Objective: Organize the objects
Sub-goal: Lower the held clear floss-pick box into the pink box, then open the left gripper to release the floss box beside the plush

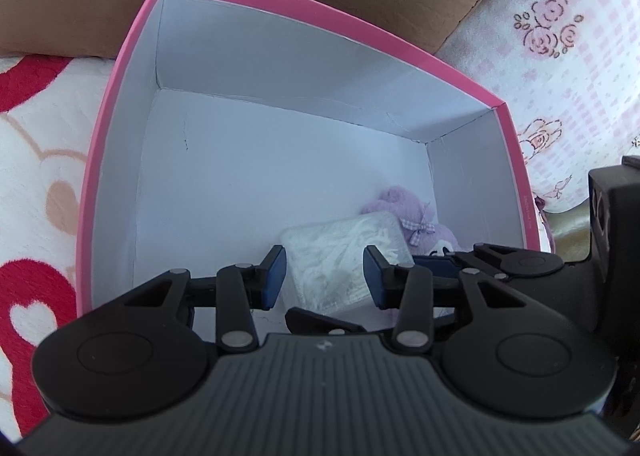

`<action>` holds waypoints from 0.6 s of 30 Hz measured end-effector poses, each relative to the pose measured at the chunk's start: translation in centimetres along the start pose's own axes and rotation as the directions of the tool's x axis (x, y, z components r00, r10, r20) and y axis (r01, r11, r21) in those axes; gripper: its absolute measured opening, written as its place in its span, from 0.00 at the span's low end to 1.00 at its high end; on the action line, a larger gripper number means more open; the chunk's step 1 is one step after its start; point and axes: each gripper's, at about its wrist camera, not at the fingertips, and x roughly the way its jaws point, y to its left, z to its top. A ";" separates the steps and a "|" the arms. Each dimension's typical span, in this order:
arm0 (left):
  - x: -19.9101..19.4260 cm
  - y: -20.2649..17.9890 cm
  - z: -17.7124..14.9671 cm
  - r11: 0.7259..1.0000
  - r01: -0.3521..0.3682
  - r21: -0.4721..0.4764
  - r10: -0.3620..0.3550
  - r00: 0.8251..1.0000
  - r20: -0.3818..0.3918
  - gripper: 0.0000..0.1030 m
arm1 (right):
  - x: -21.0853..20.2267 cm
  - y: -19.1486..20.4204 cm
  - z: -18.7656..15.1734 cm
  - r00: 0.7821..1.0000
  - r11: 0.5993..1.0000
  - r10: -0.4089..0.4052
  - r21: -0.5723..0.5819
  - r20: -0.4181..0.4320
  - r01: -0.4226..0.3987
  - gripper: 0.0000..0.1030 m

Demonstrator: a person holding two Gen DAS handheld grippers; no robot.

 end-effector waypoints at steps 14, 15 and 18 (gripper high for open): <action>0.3 0.3 -0.3 0.995 0.073 -0.065 -0.072 0.997 0.014 0.39 | -1.8 -0.5 -1.7 0.996 0.999 -0.042 -0.011 0.080 0.043 0.63; 0.6 0.4 -0.4 0.991 0.098 -0.090 -0.098 0.995 0.006 0.39 | -2.0 -0.6 -1.7 0.995 0.999 -0.048 -0.008 0.093 0.049 0.59; 1.0 -0.5 -0.9 0.994 0.089 -0.061 -0.088 0.996 0.012 0.39 | -2.3 -0.7 -2.0 0.989 0.996 -0.079 -0.017 0.123 0.082 0.55</action>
